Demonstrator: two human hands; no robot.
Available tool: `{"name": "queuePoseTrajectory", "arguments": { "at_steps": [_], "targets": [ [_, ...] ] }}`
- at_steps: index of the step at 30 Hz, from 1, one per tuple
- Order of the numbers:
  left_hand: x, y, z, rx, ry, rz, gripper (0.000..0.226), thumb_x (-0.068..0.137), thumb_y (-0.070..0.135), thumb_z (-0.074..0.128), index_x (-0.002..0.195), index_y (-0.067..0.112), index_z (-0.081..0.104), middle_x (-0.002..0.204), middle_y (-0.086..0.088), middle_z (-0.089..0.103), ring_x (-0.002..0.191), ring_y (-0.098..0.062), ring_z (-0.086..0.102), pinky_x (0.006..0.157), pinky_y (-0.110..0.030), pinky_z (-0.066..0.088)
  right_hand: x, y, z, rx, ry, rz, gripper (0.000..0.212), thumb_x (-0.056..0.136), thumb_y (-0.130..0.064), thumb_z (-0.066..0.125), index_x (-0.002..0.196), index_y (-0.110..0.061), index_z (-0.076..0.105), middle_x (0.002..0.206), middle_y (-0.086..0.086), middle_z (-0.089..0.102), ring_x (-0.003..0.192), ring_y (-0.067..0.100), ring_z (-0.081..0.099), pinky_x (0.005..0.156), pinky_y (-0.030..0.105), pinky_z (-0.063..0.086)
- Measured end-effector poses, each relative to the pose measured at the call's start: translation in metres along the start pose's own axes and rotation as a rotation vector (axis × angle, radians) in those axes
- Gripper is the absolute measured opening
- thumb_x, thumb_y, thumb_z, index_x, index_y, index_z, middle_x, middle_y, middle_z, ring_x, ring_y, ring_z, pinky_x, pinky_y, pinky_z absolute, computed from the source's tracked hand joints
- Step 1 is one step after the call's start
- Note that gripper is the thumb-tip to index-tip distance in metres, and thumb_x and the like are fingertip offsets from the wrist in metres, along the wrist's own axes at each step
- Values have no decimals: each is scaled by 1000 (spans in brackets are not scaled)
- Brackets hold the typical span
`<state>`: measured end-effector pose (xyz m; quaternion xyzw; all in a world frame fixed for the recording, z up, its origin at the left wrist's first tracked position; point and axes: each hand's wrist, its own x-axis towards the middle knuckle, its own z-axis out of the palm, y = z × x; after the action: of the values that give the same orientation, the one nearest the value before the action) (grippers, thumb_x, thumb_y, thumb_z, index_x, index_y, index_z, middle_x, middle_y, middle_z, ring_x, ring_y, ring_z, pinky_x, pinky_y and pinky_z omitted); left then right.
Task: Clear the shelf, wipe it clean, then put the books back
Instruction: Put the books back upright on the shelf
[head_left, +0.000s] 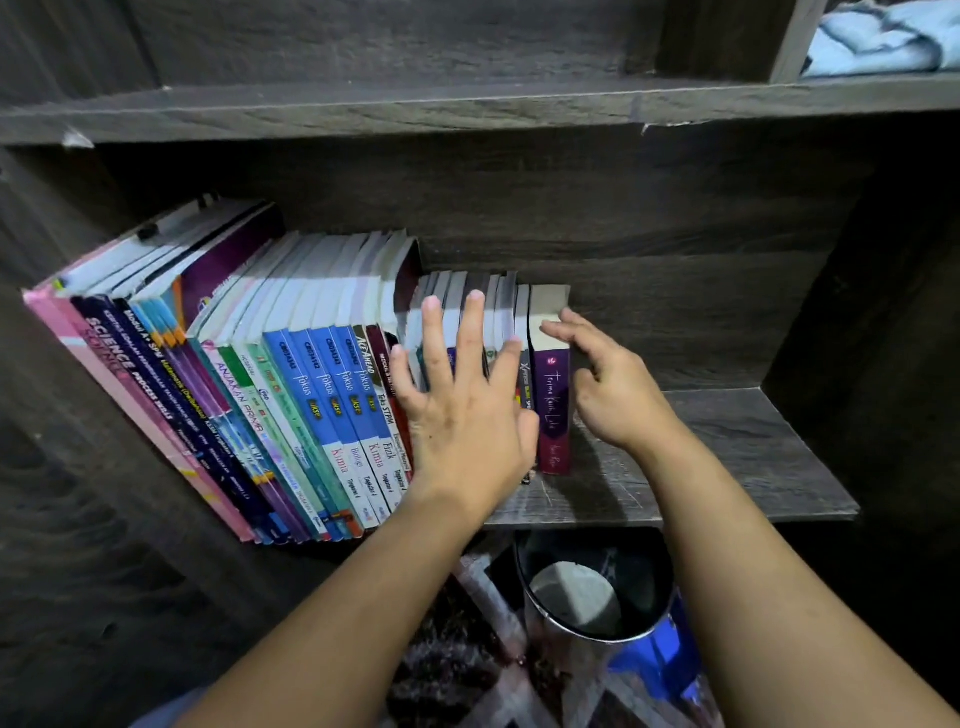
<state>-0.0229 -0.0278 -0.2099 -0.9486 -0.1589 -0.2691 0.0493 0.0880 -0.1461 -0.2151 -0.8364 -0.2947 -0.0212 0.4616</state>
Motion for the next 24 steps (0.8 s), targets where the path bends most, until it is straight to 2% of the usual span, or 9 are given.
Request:
{"name": "queuePoseTrajectory", "arguments": {
  "at_steps": [4, 6, 8, 10, 12, 15, 19, 22, 24],
  "targets": [
    [-9, 9, -8, -232, 140, -9, 28, 76, 37, 48, 90, 20, 65, 137, -7, 51, 125, -29, 38, 89, -42, 24, 2, 3, -1, 25, 2, 16, 58, 88, 6, 41, 134, -26, 56, 153, -10, 35, 137, 2, 32, 97, -5, 16],
    [-19, 17, -12, -352, 119, -36, 16, 78, 29, 56, 81, 14, 61, 134, -8, 50, 113, -26, 50, 88, -42, 35, 3, 2, -1, 54, 14, 28, 51, 91, 2, 41, 134, -23, 56, 153, -9, 35, 138, 4, 33, 101, 1, 18],
    [-25, 24, -23, -471, 14, -139, 13, 82, 19, 60, 92, 14, 53, 138, -8, 40, 105, -27, 58, 85, -41, 46, 4, 0, -1, 54, 24, 28, 45, 94, -5, 43, 135, -20, 56, 154, -8, 36, 139, 7, 33, 107, 9, 18],
    [-27, 29, -28, -485, -131, -221, 40, 87, 12, 57, 121, 21, 36, 138, -4, 36, 99, -29, 62, 80, -38, 46, 5, -1, 1, 26, 20, 18, 40, 96, -15, 49, 136, -19, 54, 154, -7, 35, 140, 9, 33, 110, 15, 21],
    [-25, 28, -25, -408, -265, -270, 89, 88, 7, 59, 147, 31, -4, 132, -4, 44, 98, -29, 62, 79, -38, 46, 6, -1, 6, -15, 16, 3, 42, 96, -23, 56, 137, -18, 51, 155, -5, 34, 141, 12, 33, 112, 19, 23],
    [-22, 22, -22, -331, -292, -233, 110, 90, 11, 59, 141, 37, -35, 120, -7, 51, 94, -27, 62, 77, -39, 47, 7, -1, 13, -54, 20, -16, 44, 96, -22, 58, 138, -17, 47, 157, -1, 31, 142, 14, 31, 108, 17, 21],
    [-14, 7, -46, -353, -240, -107, 94, 92, 17, 52, 148, 40, -20, 96, -3, 52, 80, -20, 58, 76, -37, 52, 3, -10, 19, -79, 46, -115, 58, 94, -8, 52, 146, -26, 35, 151, 6, 33, 139, 20, 33, 109, 24, 26],
    [-11, -13, -76, -389, -245, -77, 86, 87, 17, 53, 153, 39, 2, 80, -1, 55, 74, -18, 56, 76, -35, 51, 0, -19, 26, -151, 13, -124, 71, 86, 0, 47, 147, -33, 33, 156, 13, 19, 145, 29, 19, 117, 45, 23],
    [-17, -24, -92, -360, -247, -46, 84, 84, 19, 52, 153, 40, 8, 75, 2, 54, 71, -16, 53, 73, -33, 49, -4, -24, 29, -199, -25, -120, 69, 86, -3, 47, 147, -33, 34, 160, 12, 11, 147, 31, 8, 119, 48, 18]
  ]
}}
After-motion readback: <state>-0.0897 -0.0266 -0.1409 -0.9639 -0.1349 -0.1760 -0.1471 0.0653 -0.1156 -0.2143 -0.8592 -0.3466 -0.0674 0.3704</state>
